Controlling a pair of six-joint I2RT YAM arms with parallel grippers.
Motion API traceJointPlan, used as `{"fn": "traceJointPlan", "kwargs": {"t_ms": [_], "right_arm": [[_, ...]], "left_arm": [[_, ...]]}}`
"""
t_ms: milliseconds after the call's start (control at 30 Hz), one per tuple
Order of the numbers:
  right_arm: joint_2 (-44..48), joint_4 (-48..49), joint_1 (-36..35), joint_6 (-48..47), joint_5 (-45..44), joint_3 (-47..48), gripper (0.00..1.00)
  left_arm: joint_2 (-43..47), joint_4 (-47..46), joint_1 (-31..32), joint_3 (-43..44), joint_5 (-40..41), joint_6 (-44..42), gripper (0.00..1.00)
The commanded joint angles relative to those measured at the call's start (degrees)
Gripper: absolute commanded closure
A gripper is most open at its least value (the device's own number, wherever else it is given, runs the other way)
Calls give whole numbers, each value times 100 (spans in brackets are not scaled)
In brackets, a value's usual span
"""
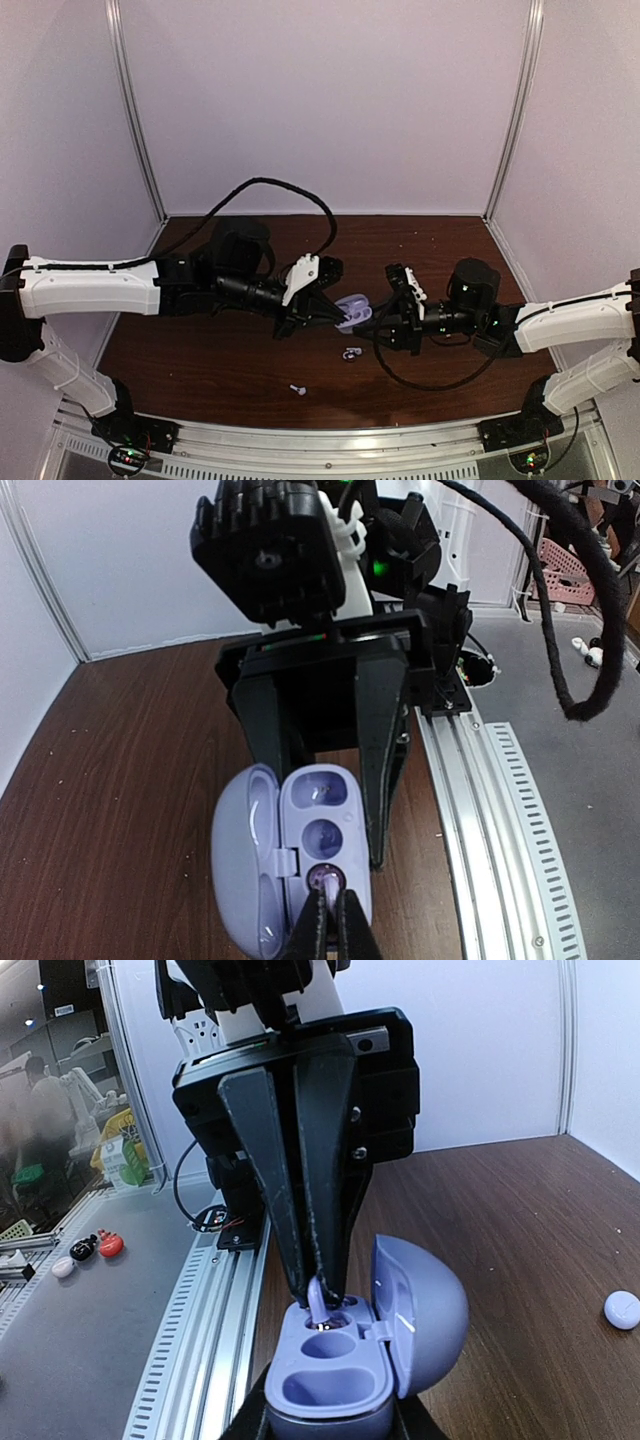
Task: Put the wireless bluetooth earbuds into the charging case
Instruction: Adjust the left earbud in the left side groove of the charging case.
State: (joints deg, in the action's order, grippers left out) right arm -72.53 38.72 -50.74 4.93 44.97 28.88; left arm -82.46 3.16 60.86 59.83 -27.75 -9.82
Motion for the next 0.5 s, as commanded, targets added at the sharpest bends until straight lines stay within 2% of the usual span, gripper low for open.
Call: {"fn": "traceJointPlan", "kwargs": {"t_ms": [0, 67, 167, 467], "right_arm": [[260, 729, -41, 108, 75, 141, 100], [283, 742, -41, 113, 61, 128, 100], [260, 663, -37, 76, 41, 121, 100], [152, 686, -41, 76, -133, -166, 100]], "left_arm": [[-284, 93, 118, 65, -130, -76, 100], [-273, 89, 114, 64, -109, -75, 100], [-194, 93, 118, 77, -1, -61, 93], [411, 252, 119, 208, 573, -90, 63]]}}
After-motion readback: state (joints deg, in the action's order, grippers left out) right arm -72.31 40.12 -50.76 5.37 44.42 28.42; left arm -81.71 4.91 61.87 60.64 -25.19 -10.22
